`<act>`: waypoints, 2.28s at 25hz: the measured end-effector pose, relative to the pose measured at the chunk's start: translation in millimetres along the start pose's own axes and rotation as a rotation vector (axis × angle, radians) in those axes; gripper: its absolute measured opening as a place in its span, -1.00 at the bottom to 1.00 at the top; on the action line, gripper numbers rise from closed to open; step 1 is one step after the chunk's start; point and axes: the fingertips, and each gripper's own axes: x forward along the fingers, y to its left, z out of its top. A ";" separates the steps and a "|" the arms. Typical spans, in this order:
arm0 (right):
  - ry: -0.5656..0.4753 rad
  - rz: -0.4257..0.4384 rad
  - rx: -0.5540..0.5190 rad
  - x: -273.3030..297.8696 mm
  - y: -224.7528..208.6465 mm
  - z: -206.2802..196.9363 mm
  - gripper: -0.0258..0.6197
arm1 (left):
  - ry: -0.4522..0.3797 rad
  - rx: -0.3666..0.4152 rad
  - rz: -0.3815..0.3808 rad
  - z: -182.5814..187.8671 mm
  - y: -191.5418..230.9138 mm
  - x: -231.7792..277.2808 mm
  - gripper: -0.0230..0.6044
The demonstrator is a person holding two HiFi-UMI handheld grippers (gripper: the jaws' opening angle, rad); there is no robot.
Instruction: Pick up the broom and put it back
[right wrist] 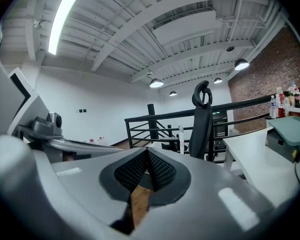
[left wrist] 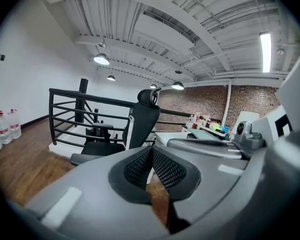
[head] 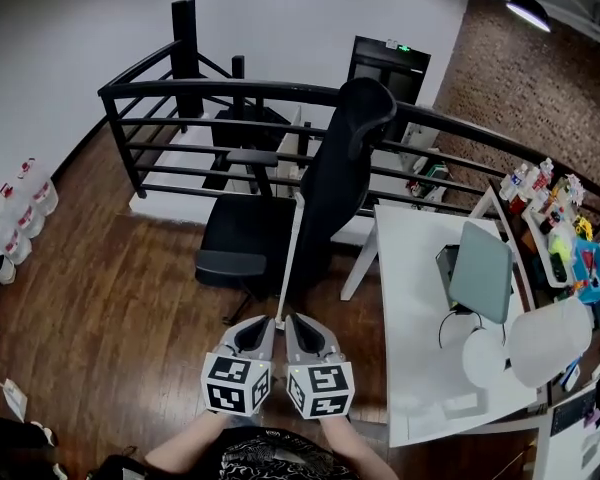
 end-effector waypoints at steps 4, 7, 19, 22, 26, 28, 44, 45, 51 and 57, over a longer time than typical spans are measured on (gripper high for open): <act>0.007 -0.010 0.002 32.8 -16.9 6.4 -0.92 | 0.006 -0.008 -0.016 13.3 15.8 31.0 -0.92; 0.014 -0.024 0.003 57.2 -28.3 13.5 -0.92 | 0.015 -0.002 -0.035 26.7 26.8 53.9 -0.92; 0.043 -0.115 0.022 146.4 -69.0 26.2 -0.92 | 0.068 -0.001 -0.115 56.2 76.5 132.5 -0.92; 0.058 -0.130 0.036 166.9 -78.5 22.7 -0.84 | 0.077 0.002 -0.128 60.2 87.7 147.5 -0.92; 0.080 -0.143 0.052 193.2 -87.8 16.8 -0.77 | 0.093 0.009 -0.143 63.8 104.3 161.9 -0.91; 0.086 -0.155 0.060 204.4 -92.5 14.6 -0.70 | 0.101 0.012 -0.148 65.0 112.7 168.0 -0.92; 0.127 -0.256 0.125 262.0 -134.3 -7.3 -0.39 | 0.129 0.023 -0.170 68.5 151.8 198.5 -0.91; 0.131 -0.258 0.129 265.2 -138.0 -9.3 -0.34 | 0.127 0.022 -0.169 68.6 152.8 200.2 -0.92; 0.164 -0.286 0.145 285.7 -164.9 -21.1 -0.27 | 0.131 0.018 -0.166 66.8 159.8 212.8 -0.92; 0.208 -0.308 0.172 304.2 -186.0 -41.0 -0.20 | 0.142 0.027 -0.166 65.8 164.6 223.8 -0.92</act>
